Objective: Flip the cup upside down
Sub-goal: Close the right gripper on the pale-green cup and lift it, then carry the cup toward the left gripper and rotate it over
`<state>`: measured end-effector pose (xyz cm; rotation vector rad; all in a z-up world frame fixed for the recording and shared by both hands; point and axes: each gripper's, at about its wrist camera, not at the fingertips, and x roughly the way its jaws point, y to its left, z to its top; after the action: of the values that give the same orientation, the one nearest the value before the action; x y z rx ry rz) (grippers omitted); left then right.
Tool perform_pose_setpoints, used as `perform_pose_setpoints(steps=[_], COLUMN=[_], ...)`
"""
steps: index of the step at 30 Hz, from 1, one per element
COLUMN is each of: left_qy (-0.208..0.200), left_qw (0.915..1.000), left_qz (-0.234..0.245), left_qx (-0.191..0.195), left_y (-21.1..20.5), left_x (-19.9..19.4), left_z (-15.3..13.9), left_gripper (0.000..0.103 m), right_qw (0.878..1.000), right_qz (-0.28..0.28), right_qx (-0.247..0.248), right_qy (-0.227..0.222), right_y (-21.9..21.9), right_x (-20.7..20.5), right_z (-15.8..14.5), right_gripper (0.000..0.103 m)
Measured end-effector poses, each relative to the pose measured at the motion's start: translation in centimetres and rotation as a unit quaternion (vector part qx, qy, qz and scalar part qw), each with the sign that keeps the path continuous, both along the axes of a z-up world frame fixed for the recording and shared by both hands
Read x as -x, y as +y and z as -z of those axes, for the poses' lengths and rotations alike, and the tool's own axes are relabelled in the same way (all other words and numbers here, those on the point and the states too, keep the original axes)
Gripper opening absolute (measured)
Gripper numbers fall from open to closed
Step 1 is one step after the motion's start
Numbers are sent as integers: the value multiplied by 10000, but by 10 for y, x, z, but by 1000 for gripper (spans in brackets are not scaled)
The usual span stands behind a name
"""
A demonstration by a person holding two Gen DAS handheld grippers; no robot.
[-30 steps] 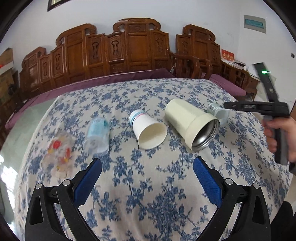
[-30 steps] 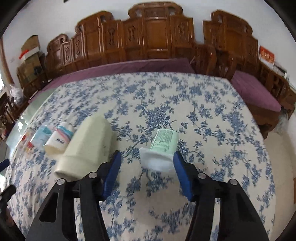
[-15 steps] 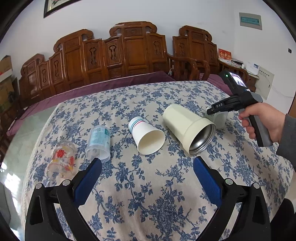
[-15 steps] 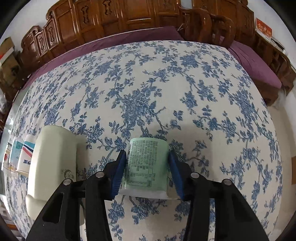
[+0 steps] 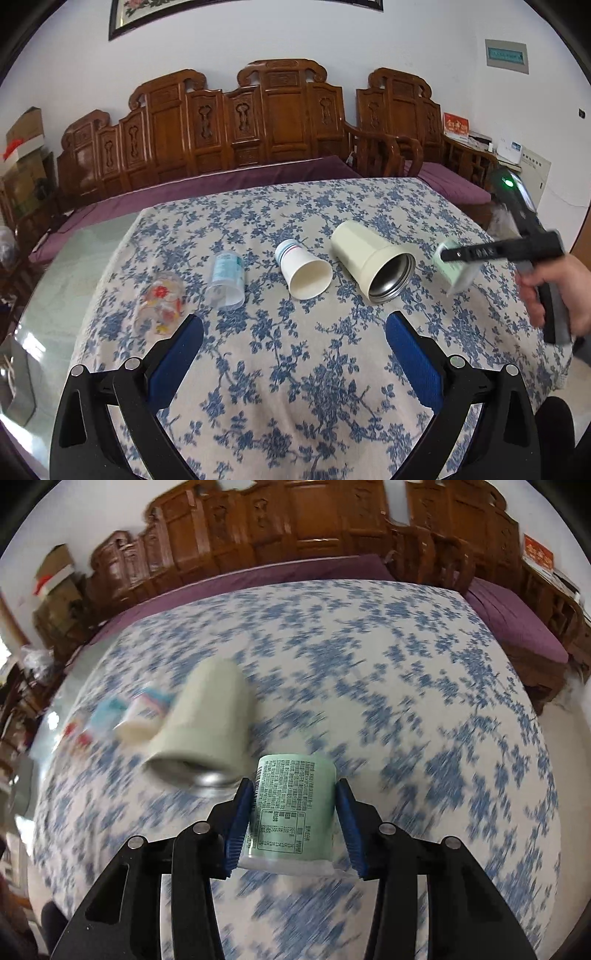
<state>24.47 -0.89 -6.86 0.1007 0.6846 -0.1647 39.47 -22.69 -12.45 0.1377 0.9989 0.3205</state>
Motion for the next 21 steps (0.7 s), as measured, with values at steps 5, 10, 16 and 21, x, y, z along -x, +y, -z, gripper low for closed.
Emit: perform_pose_setpoints(steps=[5,10,16,21], left_qy=[118,273,361,473], left_qw=[9998,9989,9966,9945], left_qz=[-149,-367,-738,-933], left_qx=[-24,-40,76,99], left_y=[12,31,63,83], left_x=[19,38,56,65], left_z=[4,16,24,30], left_gripper=[95,95,95,95], right_qw=[9986,9955,9907,9880], right_qz=[-464,-889,-1300,-1512], right_qx=[-183,-276,-396,-328], right_qy=[-170,-182,-88,-25], right_y=[37,80,130,159], right_x=[55,94,128,142], right_z=[-12,-12,0,12], right_gripper=[48,49,49,49])
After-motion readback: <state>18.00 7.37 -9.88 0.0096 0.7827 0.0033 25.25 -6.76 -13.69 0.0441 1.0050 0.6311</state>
